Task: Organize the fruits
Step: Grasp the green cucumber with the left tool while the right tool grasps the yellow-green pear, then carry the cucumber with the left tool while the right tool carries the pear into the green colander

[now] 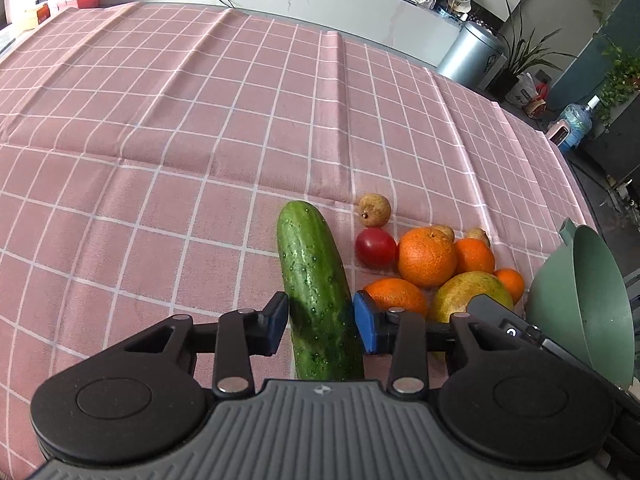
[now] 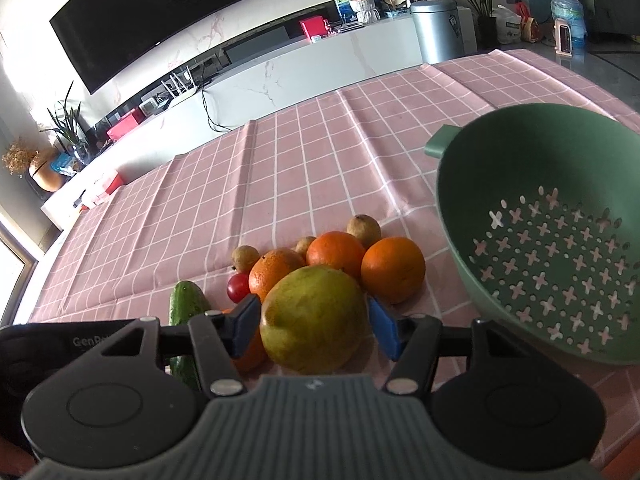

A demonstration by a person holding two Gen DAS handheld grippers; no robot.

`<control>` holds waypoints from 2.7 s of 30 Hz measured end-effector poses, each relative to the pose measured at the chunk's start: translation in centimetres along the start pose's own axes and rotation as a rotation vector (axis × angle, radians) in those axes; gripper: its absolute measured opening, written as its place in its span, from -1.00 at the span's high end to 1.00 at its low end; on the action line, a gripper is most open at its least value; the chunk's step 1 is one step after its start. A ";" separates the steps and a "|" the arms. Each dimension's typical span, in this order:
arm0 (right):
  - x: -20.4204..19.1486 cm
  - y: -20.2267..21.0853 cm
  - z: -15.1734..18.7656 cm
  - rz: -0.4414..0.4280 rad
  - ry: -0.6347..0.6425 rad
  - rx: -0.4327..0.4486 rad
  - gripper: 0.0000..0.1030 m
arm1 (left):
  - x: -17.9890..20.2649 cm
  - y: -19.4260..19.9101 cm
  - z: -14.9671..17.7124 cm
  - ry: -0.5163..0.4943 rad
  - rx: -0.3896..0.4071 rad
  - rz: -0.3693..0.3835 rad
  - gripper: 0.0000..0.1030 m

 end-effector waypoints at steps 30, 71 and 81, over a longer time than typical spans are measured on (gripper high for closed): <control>1.7 -0.6 2.1 -0.015 -0.003 -0.115 -0.24 | 0.5 -2.2 -0.1 -0.078 -0.013 -0.041 0.08; 5.4 13.3 -7.1 -0.023 0.260 0.163 -0.22 | 17.3 13.8 -3.6 -0.316 0.346 0.302 0.20; 11.2 9.6 -8.2 0.056 0.369 0.047 -0.22 | 22.5 6.8 -1.9 -0.373 0.198 0.326 0.21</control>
Point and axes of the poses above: each gripper's, at about its wrist camera, not at the fingertips, and y roughly against the way its jaws point, x to its right, z to its underside, the point moved 10 cm from there along -y, roughly the way its jaws point, and after that the axes turned 7 degrees about x, right-handed, at the moved point
